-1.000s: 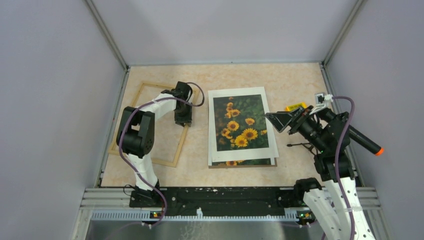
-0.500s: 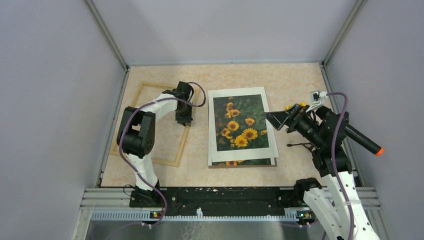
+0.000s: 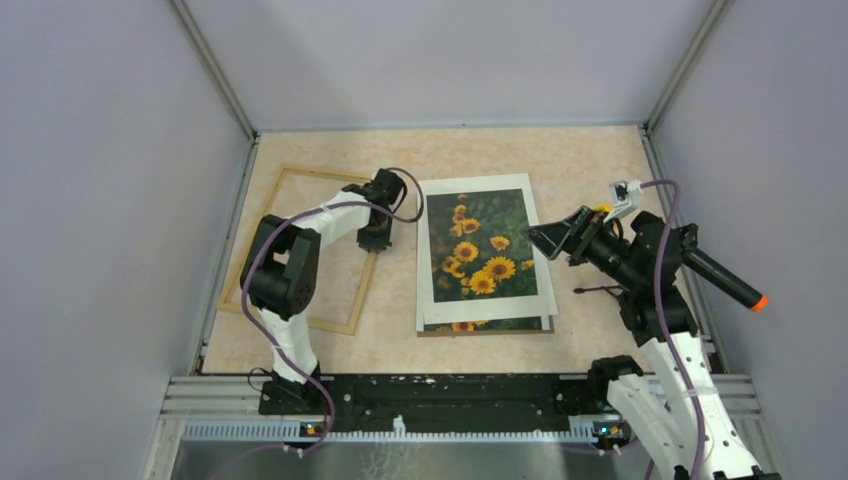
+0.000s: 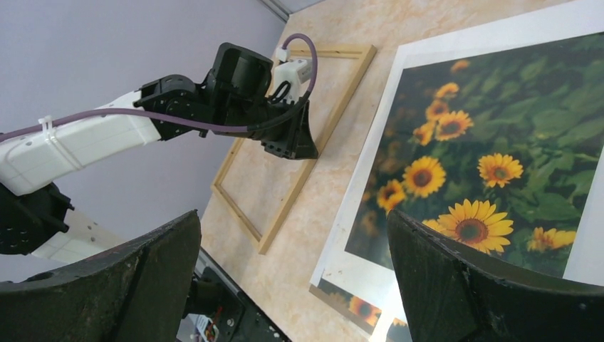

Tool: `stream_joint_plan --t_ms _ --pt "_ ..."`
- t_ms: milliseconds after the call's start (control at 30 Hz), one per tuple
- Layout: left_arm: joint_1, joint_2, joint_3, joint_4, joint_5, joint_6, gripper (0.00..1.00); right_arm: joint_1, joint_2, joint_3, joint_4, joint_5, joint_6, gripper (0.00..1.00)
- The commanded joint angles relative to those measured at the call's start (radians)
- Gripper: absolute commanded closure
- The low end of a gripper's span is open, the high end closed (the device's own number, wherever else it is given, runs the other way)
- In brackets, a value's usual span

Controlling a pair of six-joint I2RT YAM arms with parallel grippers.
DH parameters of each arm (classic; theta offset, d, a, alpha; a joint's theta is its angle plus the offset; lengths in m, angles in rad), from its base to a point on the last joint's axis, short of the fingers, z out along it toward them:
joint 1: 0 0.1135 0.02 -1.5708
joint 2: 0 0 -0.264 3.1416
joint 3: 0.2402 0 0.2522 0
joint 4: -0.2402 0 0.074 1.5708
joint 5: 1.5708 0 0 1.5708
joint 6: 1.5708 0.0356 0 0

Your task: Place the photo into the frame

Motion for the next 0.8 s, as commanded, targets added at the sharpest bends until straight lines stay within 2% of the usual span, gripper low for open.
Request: stream_joint_plan --t_ms 0,200,367,467,533,567,600,633,667,767 --pt "-0.027 -0.034 0.029 -0.044 -0.136 0.007 1.00 0.002 0.011 -0.006 0.026 -0.009 -0.009 0.01" --pt "-0.069 -0.015 0.034 -0.083 -0.245 -0.017 1.00 0.026 0.039 -0.016 0.042 0.004 -0.001 0.01" --pt "-0.119 0.035 0.054 -0.149 -0.332 -0.095 1.00 0.046 0.063 -0.016 0.039 0.027 -0.005 0.01" --pt "-0.121 0.038 0.052 -0.132 -0.291 -0.093 1.00 0.059 0.073 -0.016 0.035 0.034 -0.009 0.01" --pt "-0.112 0.020 0.061 -0.109 -0.214 -0.071 1.00 0.064 0.078 -0.013 0.022 0.044 -0.019 0.01" --pt "-0.106 0.004 0.063 -0.096 -0.165 -0.054 0.85 0.067 0.080 -0.008 0.011 0.051 -0.026 0.01" --pt "-0.101 -0.017 0.061 -0.083 -0.115 -0.041 0.63 0.070 0.085 -0.004 -0.004 0.059 -0.036 0.01" --pt "-0.097 -0.041 0.060 -0.072 -0.089 -0.037 0.48 0.071 0.091 0.003 -0.025 0.069 -0.051 0.01" --pt "-0.091 -0.067 0.061 -0.068 -0.064 -0.039 0.36 0.074 0.098 0.013 -0.050 0.083 -0.070 0.01" --pt "-0.080 -0.143 0.066 -0.067 0.002 -0.034 0.16 0.102 0.139 0.058 -0.139 0.129 -0.147 0.01"
